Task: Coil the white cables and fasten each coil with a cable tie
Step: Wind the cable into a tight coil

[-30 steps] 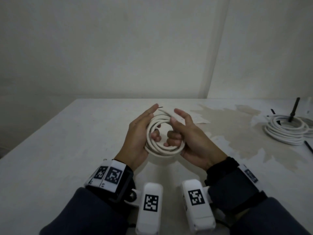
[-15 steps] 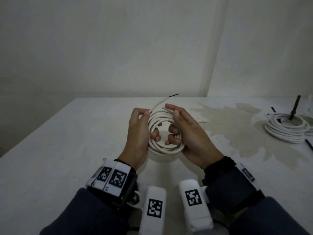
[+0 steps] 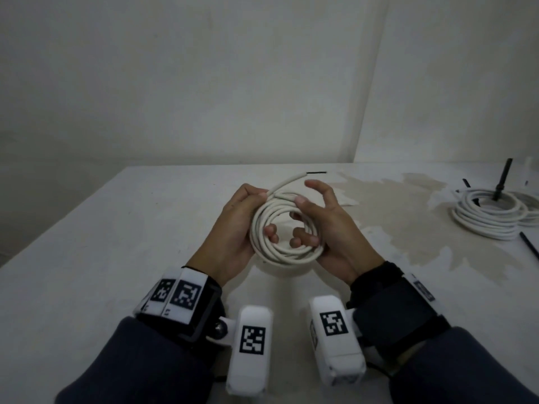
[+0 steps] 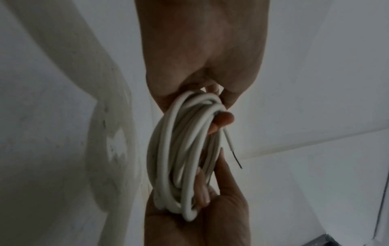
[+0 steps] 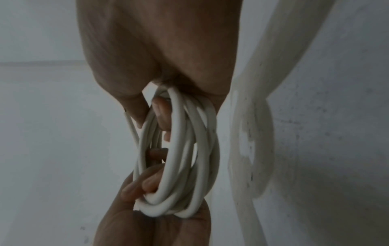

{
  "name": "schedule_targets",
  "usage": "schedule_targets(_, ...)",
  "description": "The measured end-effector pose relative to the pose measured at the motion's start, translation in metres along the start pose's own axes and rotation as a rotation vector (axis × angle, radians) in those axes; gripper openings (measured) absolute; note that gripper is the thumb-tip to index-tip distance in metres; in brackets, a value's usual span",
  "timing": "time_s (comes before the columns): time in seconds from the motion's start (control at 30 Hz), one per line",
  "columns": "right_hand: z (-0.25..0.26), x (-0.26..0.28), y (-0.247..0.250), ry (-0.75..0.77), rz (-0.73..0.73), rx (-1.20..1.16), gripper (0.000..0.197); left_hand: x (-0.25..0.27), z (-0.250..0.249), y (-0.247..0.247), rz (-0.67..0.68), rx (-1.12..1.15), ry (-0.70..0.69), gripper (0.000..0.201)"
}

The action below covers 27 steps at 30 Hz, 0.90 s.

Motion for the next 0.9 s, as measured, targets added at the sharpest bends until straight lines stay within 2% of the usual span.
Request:
schedule_targets(0.07,-0.001,0.001,-0.003,0.005,0.017,0.077,0.016,0.002,0.0,0.0,-0.025,-0.099,-0.006,0.024)
schedule_targets(0.17,-0.001,0.002,-0.006,0.011,0.0,0.168,0.015,0.001,0.0,0.002,-0.139,-0.37,-0.068,0.014)
schedule_targets(0.23,0.001,0.003,-0.007,0.019,-0.014,0.184,0.017,0.0,0.0,0.006,-0.231,-0.402,-0.101,0.01)
schedule_targets(0.3,0.003,0.003,-0.006,0.031,-0.033,0.2,0.017,-0.001,0.0,0.009,-0.258,-0.372,-0.117,0.009)
schedule_targets(0.37,0.004,0.003,-0.004,0.021,-0.048,0.185,0.017,0.001,-0.003,0.008,-0.216,-0.327,-0.132,0.009)
schedule_targets(0.47,0.004,0.003,-0.001,-0.007,-0.055,0.155,0.018,0.002,-0.006,0.004,-0.124,-0.384,-0.164,0.013)
schedule_targets(0.53,0.005,0.004,0.0,-0.023,-0.055,0.178,0.017,0.004,-0.004,-0.001,-0.028,-0.387,-0.129,0.014)
schedule_targets(0.63,0.004,0.004,0.001,-0.039,-0.04,0.187,0.017,0.007,-0.001,-0.004,0.071,-0.241,-0.032,0.016)
schedule_targets(0.77,0.001,0.002,0.002,-0.052,-0.032,0.185,0.023,0.004,0.005,0.0,0.074,-0.035,0.072,0.021)
schedule_targets(0.83,0.001,0.002,0.001,-0.027,0.009,0.194,0.036,0.001,0.01,0.003,0.061,0.022,0.145,0.023)
schedule_targets(0.9,0.0,0.004,-0.003,-0.01,0.053,0.189,0.038,-0.002,0.014,0.006,0.032,0.039,0.203,0.024)
Point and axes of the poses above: each hand's wrist, its own x-axis away from the middle knuckle, its own y-axis out of the back of the hand, z = x × y, the point moved 5 cm from there along -x, towards the middle knuckle, and after that the axes turned 1 degree about -y, right-handed, at the moved point
